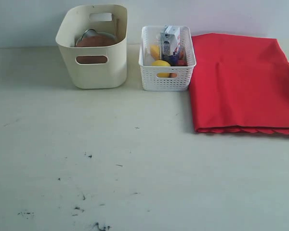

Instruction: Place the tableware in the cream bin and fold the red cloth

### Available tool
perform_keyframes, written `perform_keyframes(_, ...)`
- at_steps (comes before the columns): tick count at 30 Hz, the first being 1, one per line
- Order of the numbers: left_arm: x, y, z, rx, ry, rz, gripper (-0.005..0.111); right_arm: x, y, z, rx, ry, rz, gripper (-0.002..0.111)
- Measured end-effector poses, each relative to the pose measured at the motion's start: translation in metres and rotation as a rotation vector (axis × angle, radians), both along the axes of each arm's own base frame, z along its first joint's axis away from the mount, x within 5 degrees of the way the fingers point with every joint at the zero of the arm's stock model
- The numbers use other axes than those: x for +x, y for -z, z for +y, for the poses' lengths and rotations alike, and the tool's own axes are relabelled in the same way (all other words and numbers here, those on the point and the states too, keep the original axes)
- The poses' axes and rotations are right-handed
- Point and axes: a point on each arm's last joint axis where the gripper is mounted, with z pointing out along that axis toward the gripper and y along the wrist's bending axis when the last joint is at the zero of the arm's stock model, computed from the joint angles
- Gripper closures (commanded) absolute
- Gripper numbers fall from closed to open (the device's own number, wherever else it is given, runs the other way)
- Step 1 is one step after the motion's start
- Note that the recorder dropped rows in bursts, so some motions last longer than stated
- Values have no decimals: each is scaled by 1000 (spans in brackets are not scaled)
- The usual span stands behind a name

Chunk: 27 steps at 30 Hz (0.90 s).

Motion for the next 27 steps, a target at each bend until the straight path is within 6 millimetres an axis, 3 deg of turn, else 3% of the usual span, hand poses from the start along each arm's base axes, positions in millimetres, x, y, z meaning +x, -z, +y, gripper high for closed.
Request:
perform_keyframes(16, 0, 0, 0, 0, 0, 0, 104, -6, -2, 0, -23, 14, -50, 108)
perform_keyframes(18, 0, 0, 0, 0, 0, 0, 104, -3, 3, -1, -73, 54, 19, 108)
perform_keyframes(23, 0, 0, 0, 0, 0, 0, 104, 7, 37, -8, -196, 153, 407, 108)
perform_keyframes(27, 0, 0, 0, 0, 0, 0, 104, 7, 46, -10, -204, 163, 513, 108)
